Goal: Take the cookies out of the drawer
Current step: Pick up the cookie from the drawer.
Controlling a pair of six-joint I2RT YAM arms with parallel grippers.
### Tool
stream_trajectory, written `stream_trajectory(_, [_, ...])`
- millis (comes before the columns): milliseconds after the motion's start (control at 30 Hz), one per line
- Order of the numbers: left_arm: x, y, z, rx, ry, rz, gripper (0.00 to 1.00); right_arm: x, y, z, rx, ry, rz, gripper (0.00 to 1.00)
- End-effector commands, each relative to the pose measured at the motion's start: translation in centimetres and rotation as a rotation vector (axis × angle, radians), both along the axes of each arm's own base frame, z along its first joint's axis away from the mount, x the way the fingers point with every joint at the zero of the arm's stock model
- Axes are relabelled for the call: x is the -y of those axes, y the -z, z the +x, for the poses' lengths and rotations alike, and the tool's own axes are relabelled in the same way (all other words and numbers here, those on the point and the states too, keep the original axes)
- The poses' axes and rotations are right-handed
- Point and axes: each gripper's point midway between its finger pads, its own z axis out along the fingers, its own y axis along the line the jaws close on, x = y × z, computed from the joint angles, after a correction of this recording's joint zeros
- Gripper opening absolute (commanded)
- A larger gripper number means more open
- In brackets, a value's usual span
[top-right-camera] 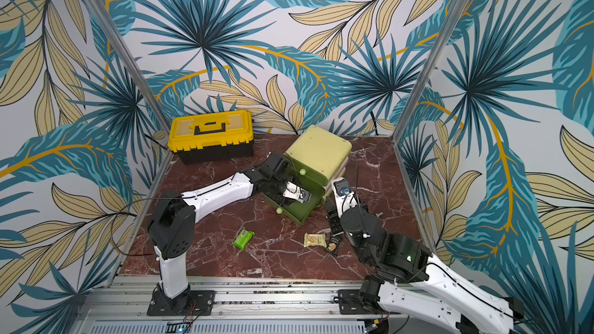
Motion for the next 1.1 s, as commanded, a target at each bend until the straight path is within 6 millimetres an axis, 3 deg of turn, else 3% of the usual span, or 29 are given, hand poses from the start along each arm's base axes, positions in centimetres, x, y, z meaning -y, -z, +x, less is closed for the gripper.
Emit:
stream_trajectory(0, [0.3,-0.3,0.3,0.015,0.006,0.028,0.7,0.7,0.6,0.0,-0.004,0.027,-0.023,0.48])
stream_trajectory(500, [1.4,0.6,1.1,0.033,-0.003,0.05,0.65,0.9,0.2,-0.1,0.007,0.019,-0.037,0.48])
stream_trajectory(1067, [1.1,1.8,0.8,-0.037,-0.016,0.078,0.48,0.8,0.2,-0.1,0.007,0.016,-0.042,0.48])
